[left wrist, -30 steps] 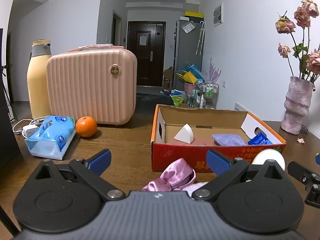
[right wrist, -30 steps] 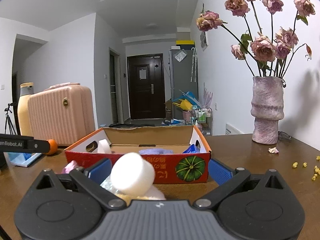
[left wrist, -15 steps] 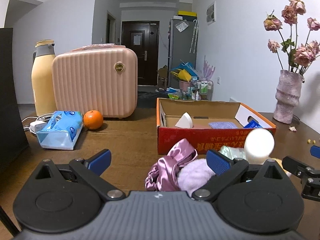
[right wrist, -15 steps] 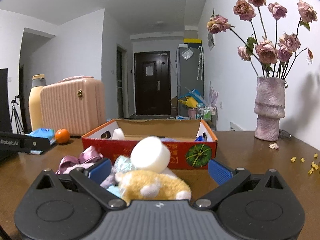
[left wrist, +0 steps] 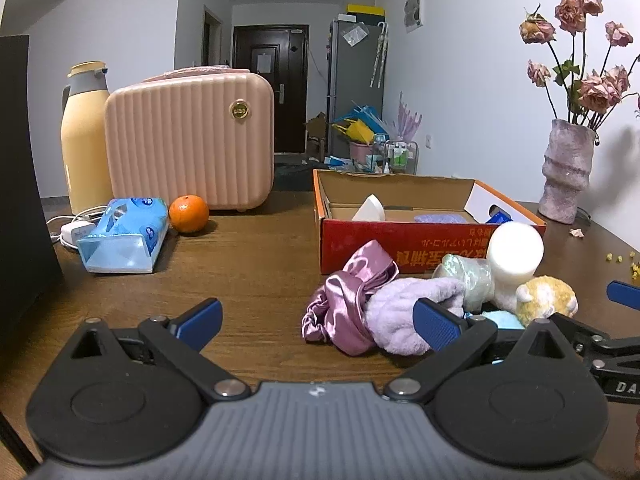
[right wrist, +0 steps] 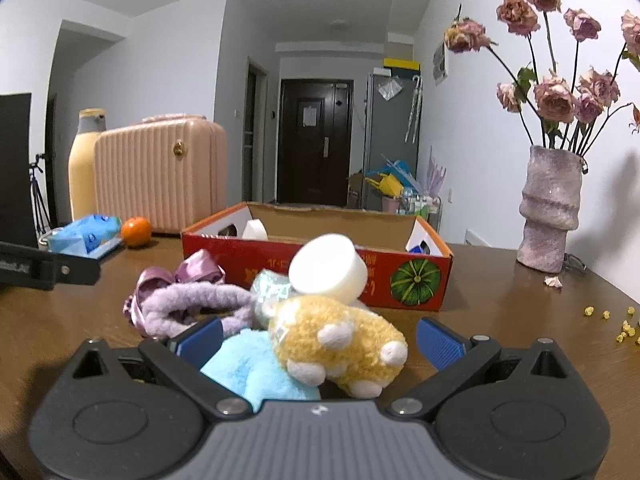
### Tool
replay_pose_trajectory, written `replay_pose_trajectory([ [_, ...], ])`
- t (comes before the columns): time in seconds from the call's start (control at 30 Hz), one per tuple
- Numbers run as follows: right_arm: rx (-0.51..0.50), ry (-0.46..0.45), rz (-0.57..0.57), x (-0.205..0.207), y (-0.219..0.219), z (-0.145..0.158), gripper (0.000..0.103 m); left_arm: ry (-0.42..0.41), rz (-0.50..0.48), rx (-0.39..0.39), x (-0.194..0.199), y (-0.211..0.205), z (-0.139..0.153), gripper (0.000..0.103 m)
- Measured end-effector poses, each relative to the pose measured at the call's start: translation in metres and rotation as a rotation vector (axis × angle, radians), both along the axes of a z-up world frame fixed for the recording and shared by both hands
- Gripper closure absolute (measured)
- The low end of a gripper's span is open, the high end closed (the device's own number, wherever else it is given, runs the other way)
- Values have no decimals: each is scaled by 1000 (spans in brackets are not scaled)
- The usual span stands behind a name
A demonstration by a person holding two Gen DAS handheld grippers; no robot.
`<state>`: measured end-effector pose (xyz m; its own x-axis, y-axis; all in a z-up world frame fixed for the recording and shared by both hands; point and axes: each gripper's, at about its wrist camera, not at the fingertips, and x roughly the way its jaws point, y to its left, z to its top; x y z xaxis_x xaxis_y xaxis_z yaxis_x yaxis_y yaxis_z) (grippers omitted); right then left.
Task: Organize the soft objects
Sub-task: 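Lift the yellow plush sheep with the right tool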
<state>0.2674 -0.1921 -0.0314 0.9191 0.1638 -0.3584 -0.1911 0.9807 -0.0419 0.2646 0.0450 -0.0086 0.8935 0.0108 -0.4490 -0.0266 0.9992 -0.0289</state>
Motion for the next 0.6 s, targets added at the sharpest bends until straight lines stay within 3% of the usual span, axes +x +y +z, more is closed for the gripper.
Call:
replay_pose_trajectory([
  [0.6, 184, 209, -12, 65, -26, -16, 0, 42, 18, -28, 9, 7, -7, 0],
])
